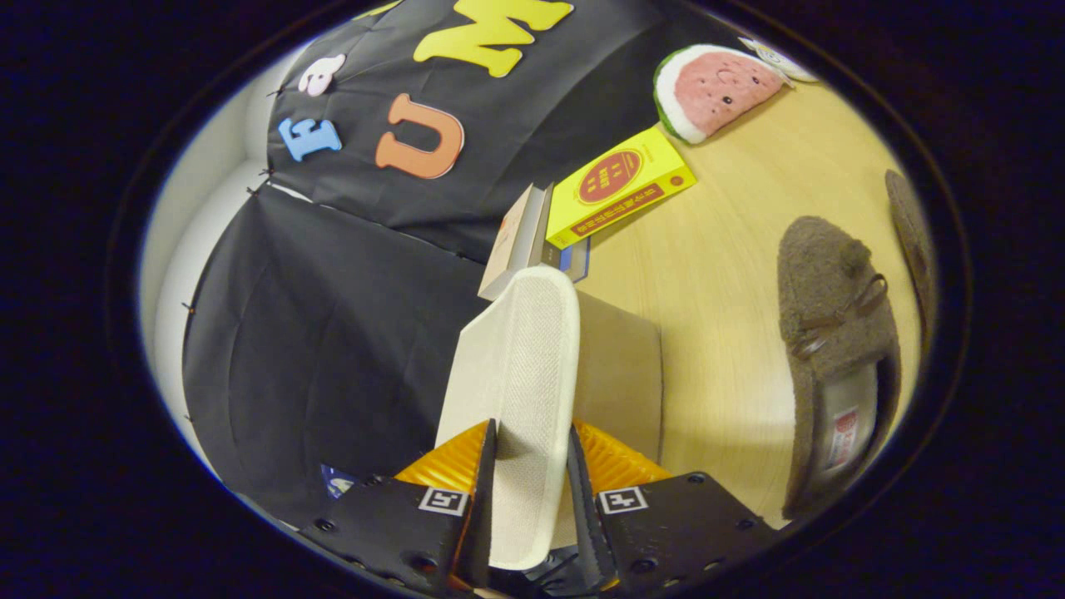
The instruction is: Open the storage box then place both shoes into the box .Put the left shoe in first, then the right shoe, with the right side of both shoes facing outward in a uniform manner.
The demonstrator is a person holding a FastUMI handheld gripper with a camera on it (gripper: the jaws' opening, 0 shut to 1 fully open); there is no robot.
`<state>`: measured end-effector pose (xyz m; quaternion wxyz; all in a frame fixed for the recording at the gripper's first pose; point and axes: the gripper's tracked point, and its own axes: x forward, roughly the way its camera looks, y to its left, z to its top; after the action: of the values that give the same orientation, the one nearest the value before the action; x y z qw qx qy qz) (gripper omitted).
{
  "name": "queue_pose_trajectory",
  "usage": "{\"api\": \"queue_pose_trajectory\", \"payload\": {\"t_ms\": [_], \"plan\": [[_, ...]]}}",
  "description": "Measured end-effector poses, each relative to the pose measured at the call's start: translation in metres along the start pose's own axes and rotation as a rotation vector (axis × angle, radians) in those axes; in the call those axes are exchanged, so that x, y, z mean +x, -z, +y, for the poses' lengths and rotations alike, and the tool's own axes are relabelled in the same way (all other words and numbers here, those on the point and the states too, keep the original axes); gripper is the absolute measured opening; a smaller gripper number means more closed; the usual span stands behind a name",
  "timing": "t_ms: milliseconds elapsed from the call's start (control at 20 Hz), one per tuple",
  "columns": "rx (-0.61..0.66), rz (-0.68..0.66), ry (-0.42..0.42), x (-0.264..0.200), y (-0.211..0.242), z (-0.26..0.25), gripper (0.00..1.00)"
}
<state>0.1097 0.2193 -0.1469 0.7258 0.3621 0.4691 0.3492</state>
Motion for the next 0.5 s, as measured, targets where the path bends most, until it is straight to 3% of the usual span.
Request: {"api": "queue_pose_trajectory", "payload": {"t_ms": [50, 100, 300, 500], "plan": [[0.002, -0.013, 0.013, -0.003, -0.003, 0.001, 0.40], [0.002, -0.016, 0.013, -0.006, -0.005, 0.005, 0.26], [-0.052, -0.016, 0.044, -0.013, -0.006, 0.016, 0.07], [-0.099, -0.038, 0.056, -0.019, -0.007, 0.044, 0.05]]}}
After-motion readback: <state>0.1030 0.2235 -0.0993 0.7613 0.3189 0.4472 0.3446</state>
